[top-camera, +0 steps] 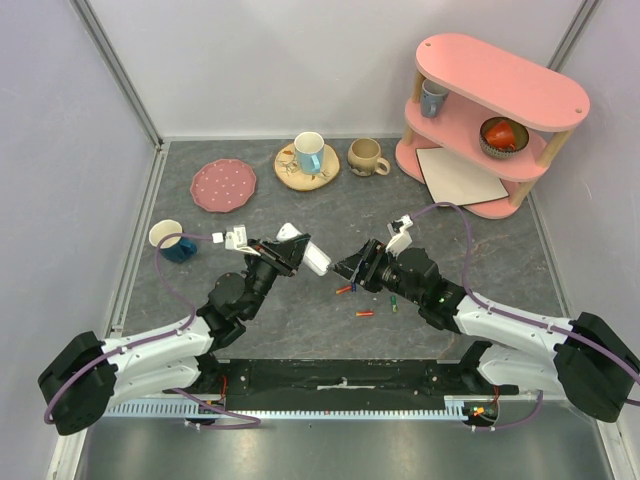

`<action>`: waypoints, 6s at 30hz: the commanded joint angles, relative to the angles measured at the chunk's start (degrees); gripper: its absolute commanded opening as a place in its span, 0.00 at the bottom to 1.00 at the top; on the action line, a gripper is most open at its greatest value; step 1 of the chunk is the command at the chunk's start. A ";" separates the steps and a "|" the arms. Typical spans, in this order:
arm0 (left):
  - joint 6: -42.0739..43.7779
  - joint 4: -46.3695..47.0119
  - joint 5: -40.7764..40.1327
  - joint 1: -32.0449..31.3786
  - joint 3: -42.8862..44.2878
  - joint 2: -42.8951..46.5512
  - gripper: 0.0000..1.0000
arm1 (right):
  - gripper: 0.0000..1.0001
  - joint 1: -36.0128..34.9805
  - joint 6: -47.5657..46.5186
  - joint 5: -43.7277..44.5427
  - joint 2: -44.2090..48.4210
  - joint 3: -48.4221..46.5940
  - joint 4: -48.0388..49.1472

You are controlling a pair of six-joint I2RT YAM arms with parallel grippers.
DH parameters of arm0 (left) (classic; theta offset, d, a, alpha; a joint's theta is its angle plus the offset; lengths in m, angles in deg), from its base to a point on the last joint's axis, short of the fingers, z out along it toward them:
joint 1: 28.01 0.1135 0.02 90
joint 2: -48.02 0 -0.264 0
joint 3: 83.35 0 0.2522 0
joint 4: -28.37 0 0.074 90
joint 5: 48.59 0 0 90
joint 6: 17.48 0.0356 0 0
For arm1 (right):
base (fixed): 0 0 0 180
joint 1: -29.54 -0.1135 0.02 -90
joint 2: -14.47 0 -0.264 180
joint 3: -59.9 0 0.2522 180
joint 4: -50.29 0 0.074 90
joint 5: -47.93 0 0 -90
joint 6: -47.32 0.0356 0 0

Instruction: Load the batteries into the remote control

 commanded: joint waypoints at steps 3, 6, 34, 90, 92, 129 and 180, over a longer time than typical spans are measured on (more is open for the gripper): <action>-4.16 -2.93 3.44 -0.79 0.35 0.62 0.02 | 0.78 -0.55 1.08 -1.17 1.89 -1.88 8.21; -4.95 -3.72 4.06 -0.70 0.79 1.15 0.02 | 0.79 -0.55 0.99 -1.26 1.98 -1.97 7.86; -12.60 -7.42 3.88 -0.70 1.59 0.98 0.02 | 0.84 -0.11 -2.08 0.06 5.50 -3.91 -2.86; -16.56 -5.83 4.67 -0.17 1.59 2.21 0.02 | 0.87 0.50 -5.69 1.20 7.08 -5.93 -11.30; -16.56 -5.92 4.50 -0.17 1.59 2.03 0.02 | 0.87 0.50 -5.69 1.03 7.17 -6.10 -11.39; -18.49 -6.10 5.29 0.00 1.59 1.24 0.02 | 0.87 0.59 -6.83 1.82 7.43 -6.89 -14.46; -24.20 -9.61 10.73 1.23 3.08 -0.26 0.02 | 0.88 0.50 -13.07 4.02 11.12 -12.96 -27.12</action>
